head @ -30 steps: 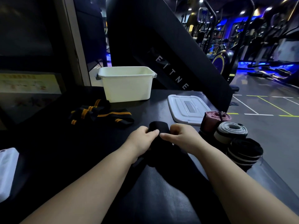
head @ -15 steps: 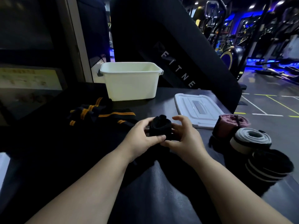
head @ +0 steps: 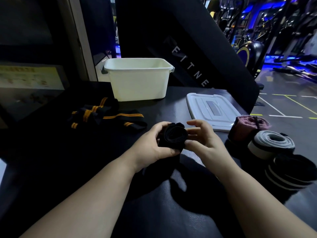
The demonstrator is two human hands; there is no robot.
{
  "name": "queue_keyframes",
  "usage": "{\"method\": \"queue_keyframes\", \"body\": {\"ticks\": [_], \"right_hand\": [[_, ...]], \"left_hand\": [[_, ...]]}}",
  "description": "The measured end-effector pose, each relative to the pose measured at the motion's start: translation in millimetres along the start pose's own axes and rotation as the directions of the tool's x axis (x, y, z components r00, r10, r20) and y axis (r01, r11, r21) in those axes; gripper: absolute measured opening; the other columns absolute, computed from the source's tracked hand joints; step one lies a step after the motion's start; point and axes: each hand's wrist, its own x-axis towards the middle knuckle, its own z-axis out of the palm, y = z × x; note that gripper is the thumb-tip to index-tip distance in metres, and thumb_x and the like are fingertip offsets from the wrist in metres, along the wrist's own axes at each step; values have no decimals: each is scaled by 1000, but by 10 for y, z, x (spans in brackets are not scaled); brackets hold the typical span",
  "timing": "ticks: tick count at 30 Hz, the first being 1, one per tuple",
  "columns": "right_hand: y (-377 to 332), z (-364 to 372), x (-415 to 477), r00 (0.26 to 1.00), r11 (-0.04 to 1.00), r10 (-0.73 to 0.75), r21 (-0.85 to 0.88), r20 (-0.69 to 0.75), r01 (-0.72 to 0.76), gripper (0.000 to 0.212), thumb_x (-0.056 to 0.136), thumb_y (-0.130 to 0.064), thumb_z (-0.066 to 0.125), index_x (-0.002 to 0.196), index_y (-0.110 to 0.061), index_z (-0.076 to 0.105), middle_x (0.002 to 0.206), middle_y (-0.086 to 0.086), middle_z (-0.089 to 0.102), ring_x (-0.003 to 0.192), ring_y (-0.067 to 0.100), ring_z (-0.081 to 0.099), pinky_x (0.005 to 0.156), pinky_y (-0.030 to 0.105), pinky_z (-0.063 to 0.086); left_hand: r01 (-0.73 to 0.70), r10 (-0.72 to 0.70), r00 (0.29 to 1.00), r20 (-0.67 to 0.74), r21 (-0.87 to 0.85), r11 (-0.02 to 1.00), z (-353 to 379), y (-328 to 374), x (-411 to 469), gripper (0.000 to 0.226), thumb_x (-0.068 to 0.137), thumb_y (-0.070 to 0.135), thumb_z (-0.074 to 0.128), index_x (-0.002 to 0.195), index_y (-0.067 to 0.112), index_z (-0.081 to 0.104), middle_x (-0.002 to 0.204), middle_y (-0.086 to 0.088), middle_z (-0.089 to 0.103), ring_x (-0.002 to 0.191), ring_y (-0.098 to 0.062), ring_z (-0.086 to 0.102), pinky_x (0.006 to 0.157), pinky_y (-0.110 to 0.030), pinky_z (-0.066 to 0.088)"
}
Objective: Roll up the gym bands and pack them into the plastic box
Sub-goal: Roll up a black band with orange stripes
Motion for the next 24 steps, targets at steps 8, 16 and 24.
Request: {"method": "queue_keyframes", "body": {"ticks": [8, 16, 24], "right_hand": [[32, 10, -5, 999, 1000, -2, -12, -44, 2, 35, 72, -33, 71, 105, -30, 60, 97, 4, 71, 91, 18, 69, 88, 45, 54], [46, -8, 4, 998, 997, 6, -81, -60, -11, 21, 78, -19, 79, 86, -36, 68, 105, -3, 66, 94, 7, 64, 83, 20, 47], [5, -14, -14, 999, 996, 47, -70, -17, -48, 25, 66, -46, 78, 86, -35, 67, 95, -5, 71, 91, 20, 68, 84, 32, 54]], "left_hand": [[3, -1, 999, 40, -68, 998, 2, 38, -41, 65, 64, 12, 77, 124, 22, 53, 105, 5, 67, 98, -4, 64, 89, -21, 50], [1, 2, 998, 59, -54, 999, 25, 15, -24, 69, 61, 10, 79, 123, 21, 51, 107, 1, 66, 98, -6, 63, 90, -24, 51], [-11, 11, 1000, 1, -75, 997, 66, -10, -27, 67, 58, 8, 80, 118, 21, 56, 101, 3, 68, 96, -7, 64, 91, -29, 51]]}}
